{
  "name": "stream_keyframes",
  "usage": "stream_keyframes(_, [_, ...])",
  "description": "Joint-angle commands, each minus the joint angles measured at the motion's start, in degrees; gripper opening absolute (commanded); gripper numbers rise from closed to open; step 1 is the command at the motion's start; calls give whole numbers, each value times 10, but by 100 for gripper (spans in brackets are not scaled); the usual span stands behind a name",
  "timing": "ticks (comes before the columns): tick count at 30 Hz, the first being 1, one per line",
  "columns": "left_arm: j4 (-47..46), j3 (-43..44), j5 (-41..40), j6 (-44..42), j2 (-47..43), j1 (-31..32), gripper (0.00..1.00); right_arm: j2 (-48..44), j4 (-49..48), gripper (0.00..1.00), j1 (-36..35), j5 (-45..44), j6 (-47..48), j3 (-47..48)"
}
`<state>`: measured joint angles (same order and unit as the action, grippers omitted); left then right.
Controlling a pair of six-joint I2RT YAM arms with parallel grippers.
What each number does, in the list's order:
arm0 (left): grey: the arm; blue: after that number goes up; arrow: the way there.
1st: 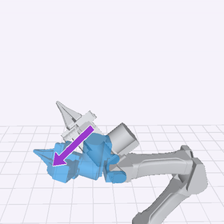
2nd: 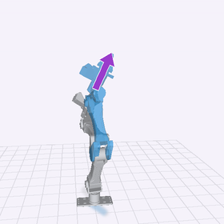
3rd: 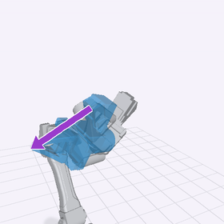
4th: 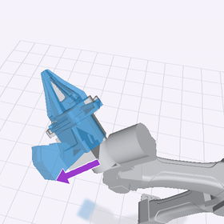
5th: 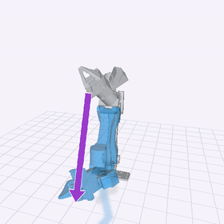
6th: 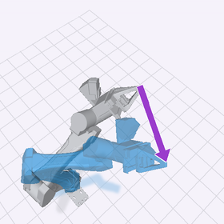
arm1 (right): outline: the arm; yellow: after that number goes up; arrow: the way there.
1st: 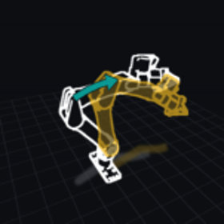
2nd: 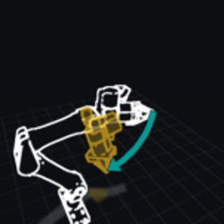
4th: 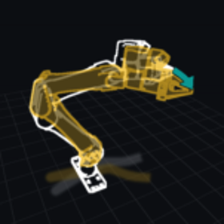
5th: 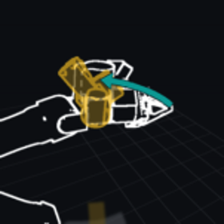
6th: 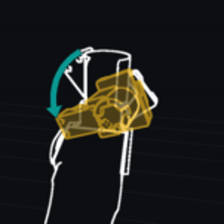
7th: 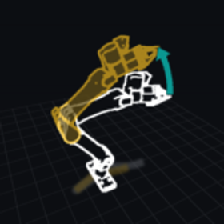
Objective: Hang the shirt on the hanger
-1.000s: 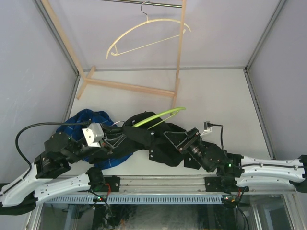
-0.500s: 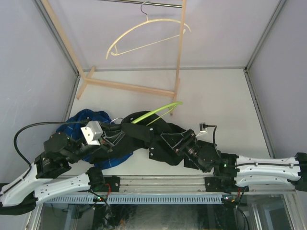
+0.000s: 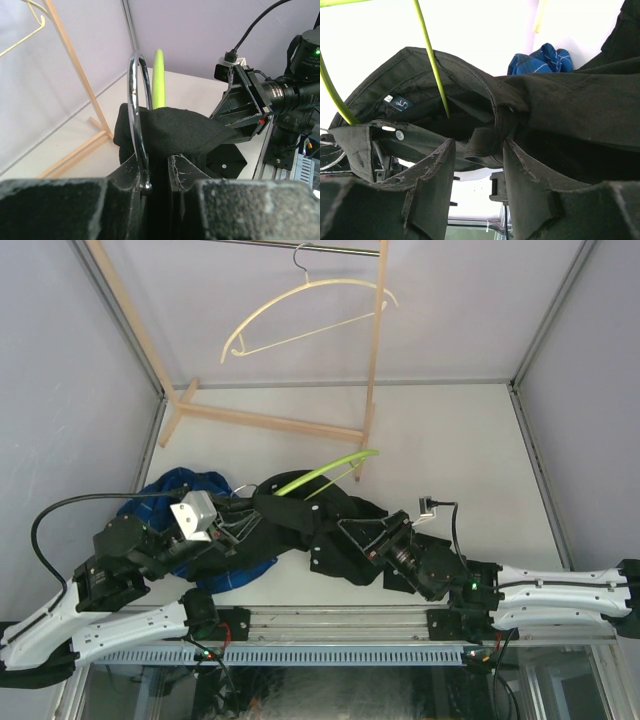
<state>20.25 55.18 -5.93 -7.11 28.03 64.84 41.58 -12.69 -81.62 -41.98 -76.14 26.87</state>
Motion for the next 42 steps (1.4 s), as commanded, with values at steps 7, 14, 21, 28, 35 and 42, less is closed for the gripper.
stream_keyframes(7, [-51,-4,-6,-12,1,-2,0,11,-28,35,-7,-17,-15,1])
stream_keyframes(14, [-48,-8,-1,-8,-2,-2,0,22,-33,18,-2,-23,-18,2])
stream_keyframes(21, [-41,-12,6,-6,-11,-2,0,12,-1,0,12,-28,-17,1])
stream_keyframes(28, [-37,-20,52,3,-27,-2,0,-23,60,0,45,-16,-14,2])
stream_keyframes(35, [-34,-26,104,8,-45,-2,0,-73,93,0,89,7,27,1])
stream_keyframes(42, [-29,-29,111,10,-50,-2,0,-117,110,0,142,47,72,2])
